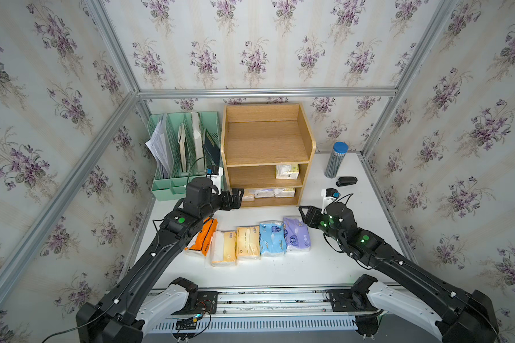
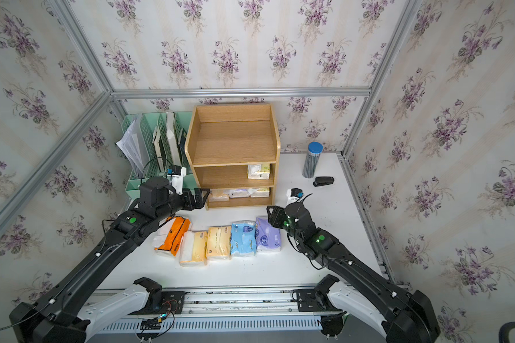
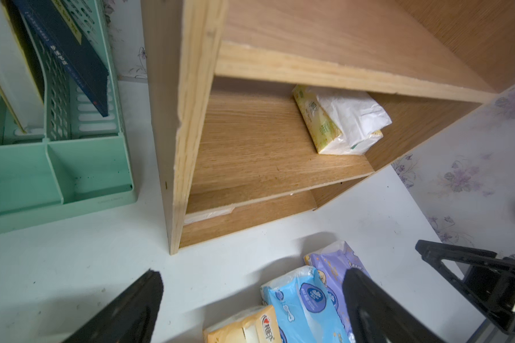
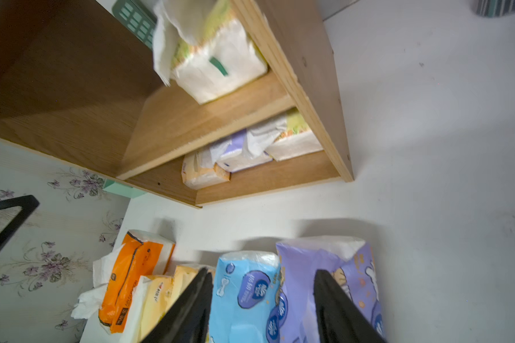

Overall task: Remove the tissue boxes from the shelf
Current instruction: Move the box of tissues to the center of the board, then adjust the shelf at the center of the board.

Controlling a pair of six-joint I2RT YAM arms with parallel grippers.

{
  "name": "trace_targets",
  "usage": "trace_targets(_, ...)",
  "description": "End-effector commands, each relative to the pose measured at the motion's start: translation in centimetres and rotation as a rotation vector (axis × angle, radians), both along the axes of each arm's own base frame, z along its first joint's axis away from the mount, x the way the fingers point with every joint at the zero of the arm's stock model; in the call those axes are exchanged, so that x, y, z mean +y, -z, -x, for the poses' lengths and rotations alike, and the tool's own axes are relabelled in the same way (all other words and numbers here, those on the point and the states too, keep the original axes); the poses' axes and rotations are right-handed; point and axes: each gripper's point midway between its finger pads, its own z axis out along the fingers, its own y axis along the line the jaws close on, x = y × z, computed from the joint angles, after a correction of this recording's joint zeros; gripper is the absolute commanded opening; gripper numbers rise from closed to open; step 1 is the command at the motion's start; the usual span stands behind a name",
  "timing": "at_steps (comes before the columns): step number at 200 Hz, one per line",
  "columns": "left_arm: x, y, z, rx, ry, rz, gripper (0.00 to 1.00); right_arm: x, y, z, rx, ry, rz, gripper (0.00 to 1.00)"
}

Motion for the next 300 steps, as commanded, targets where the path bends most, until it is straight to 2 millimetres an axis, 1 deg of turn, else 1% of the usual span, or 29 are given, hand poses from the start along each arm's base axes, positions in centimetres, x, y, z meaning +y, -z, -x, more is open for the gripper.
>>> trace_targets(1, -1.4, -2.0, -1.8, -0.069, 0.045, 0.013, 0.99, 1.3, -2.2, -1.8, -0.036, -0.047, -0.020, 0.58)
trace_targets(18, -2.2, -2.2, -2.4, -0.057, 0.078, 0.022, 0.99, 2.3, -3.0, -3.4, -0.038, -0.059, -0.030, 0.58)
trace_targets(39, -3.0, -2.6, -2.5, -0.066, 0.107, 0.045, 0.99, 2.5, -3.2, -5.2, -0.036, -0.031, -0.019, 0.57)
trace_targets(54, -3.5, -2.4, -2.3, -0.067, 0.122, 0.060, 0.99, 2.0, -3.3, -6.5, -0.041, -0.010, -0.011, 0.56)
trace_targets(60, -3.7, -2.4, -2.1, -0.068, 0.131, 0.065, 0.99, 2.2, -3.2, -6.7, -0.038, -0.015, -0.010, 0.55)
trace_targets(62, -3.8, -2.4, -2.1, -0.066, 0.134, 0.067, 0.99, 1.0, -3.2, -7.5, -0.039, 0.016, -0.009, 0.55)
trace_targets(64, -3.9, -2.2, -2.0, -0.062, 0.136, 0.067, 0.99, 0.7, -3.1, -7.8, -0.038, 0.026, -0.008, 0.55)
trace_targets(79, -4.6, -2.2, -1.5, -0.051, 0.163, 0.065, 0.99, -0.5, -2.8, -9.3, -0.028, 0.047, -0.006, 0.54)
trace_targets(96, -5.5, -2.2, -0.8, -0.055, 0.194, 0.053, 0.99, -0.9, -3.0, -10.5, -0.035, 0.042, 0.004, 0.53)
trace_targets(123, -6.7, -2.1, 0.0, -0.058, 0.225, 0.039, 0.99, -1.3, -3.9, -12.2, -0.055, 0.055, 0.034, 0.52)
trace_targets(137, -6.8, -2.0, 0.3, -0.054, 0.225, 0.036, 0.99, -1.3, -4.2, -12.9, -0.059, 0.059, 0.029, 0.51)
trace_targets(166, -6.9, -2.6, 1.2, -0.071, 0.235, 0.050, 0.99, -1.3, -4.7, -13.9, -0.073, 0.067, 0.031, 0.51)
trace_targets(186, -6.2, -2.9, 1.8, -0.077, 0.219, 0.035, 0.99, -2.0, -4.8, -15.0, -0.063, 0.083, 0.043, 0.51)
trace_targets(198, -5.6, -3.2, 2.2, -0.087, 0.213, 0.014, 0.99, -1.9, -4.8, -15.4, -0.057, 0.079, 0.045, 0.50)
trace_targets(219, -4.7, -3.5, 2.8, -0.105, 0.199, -0.024, 0.99, -1.2, -4.6, -15.1, -0.034, 0.052, 0.009, 0.50)
trace_targets(234, -4.1, -3.5, 2.9, -0.112, 0.181, -0.044, 0.99, -1.4, -4.4, -14.4, -0.014, 0.065, -0.029, 0.50)
trace_targets(244, -3.8, -3.6, 2.9, -0.112, 0.167, -0.053, 0.99, -1.7, -4.1, -13.7, -0.002, 0.092, -0.055, 0.50)
trace_targets(269, -2.8, -3.2, 2.9, -0.108, 0.127, -0.072, 0.99, -2.7, -4.6, -11.4, -0.017, 0.156, -0.148, 0.50)
trace_targets(277, -2.6, -3.2, 2.8, -0.110, 0.114, -0.074, 0.99, -2.7, -5.0, -10.7, -0.035, 0.168, -0.184, 0.50)
trace_targets(292, -2.3, -3.2, 2.3, -0.116, 0.103, -0.075, 0.99, -2.5, -5.0, -9.8, -0.050, 0.193, -0.235, 0.50)
trace_targets(300, -2.2, -3.2, 2.0, -0.112, 0.099, -0.075, 0.99, -1.9, -5.2, -9.4, -0.061, 0.191, -0.253, 0.50)
